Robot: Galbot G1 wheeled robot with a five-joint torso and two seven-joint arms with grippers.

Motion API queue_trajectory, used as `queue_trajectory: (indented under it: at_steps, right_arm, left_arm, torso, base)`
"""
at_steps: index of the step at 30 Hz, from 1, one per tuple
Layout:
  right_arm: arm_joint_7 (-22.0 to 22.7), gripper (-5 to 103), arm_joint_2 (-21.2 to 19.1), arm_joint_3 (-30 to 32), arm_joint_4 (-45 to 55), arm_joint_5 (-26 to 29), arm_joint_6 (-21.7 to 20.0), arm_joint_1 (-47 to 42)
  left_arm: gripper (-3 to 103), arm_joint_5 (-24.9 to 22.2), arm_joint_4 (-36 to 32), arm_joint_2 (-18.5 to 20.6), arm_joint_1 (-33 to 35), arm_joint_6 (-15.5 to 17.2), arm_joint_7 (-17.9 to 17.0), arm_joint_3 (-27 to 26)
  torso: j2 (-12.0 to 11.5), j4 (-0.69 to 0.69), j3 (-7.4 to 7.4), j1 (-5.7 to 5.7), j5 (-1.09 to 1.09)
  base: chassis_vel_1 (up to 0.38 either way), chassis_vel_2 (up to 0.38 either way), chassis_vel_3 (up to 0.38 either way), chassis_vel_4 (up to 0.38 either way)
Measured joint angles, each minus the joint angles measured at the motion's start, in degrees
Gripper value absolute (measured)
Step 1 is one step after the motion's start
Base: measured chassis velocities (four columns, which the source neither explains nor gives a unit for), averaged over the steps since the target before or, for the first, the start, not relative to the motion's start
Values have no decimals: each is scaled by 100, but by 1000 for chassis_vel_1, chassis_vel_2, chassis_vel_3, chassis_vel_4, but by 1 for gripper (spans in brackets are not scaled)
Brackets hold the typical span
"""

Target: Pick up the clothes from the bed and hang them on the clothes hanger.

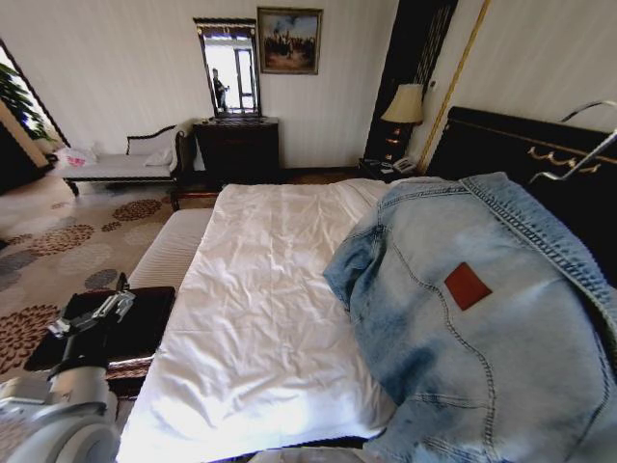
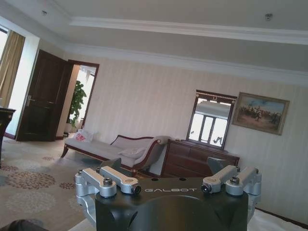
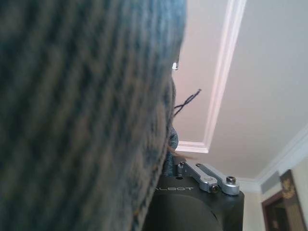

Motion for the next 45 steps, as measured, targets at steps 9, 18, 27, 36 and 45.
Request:
queue_trajectory:
  at_steps: [9, 18, 27, 36, 45]
  right_arm:
    - [152, 21, -69, 155, 24, -254, 343, -19]
    - [76, 21, -100, 68, -31, -228, 400, 37]
    - [29, 21, -101, -44, -76, -229, 400, 115]
    - [1, 21, -102, -52, -104, -233, 401, 148]
    - [-65, 21, -108, 53, -106, -229, 423, 113]
  left_arm:
    - [100, 215, 4, -26, 18, 1, -55, 106]
    - [100, 222, 5, -5, 41, 2, -55, 72]
    - [100, 223, 6, -7, 19, 6, -71, 89]
    - [100, 210, 6, 15, -10, 14, -77, 91]
    - [100, 208, 6, 5, -44, 19, -80, 120]
  torso:
    - [0, 0, 0, 0, 0]
    - [0, 0, 0, 0, 0]
    - [-1, 1, 0, 1, -1]
    - [-1, 1, 1, 3, -1]
    - [0, 0, 0, -1, -1]
  base:
    - [0, 0, 0, 0]
    - [0, 0, 0, 0]
    - [13, -6, -9, 10]
    - [121, -130, -134, 138]
    - [261, -265, -272, 259]
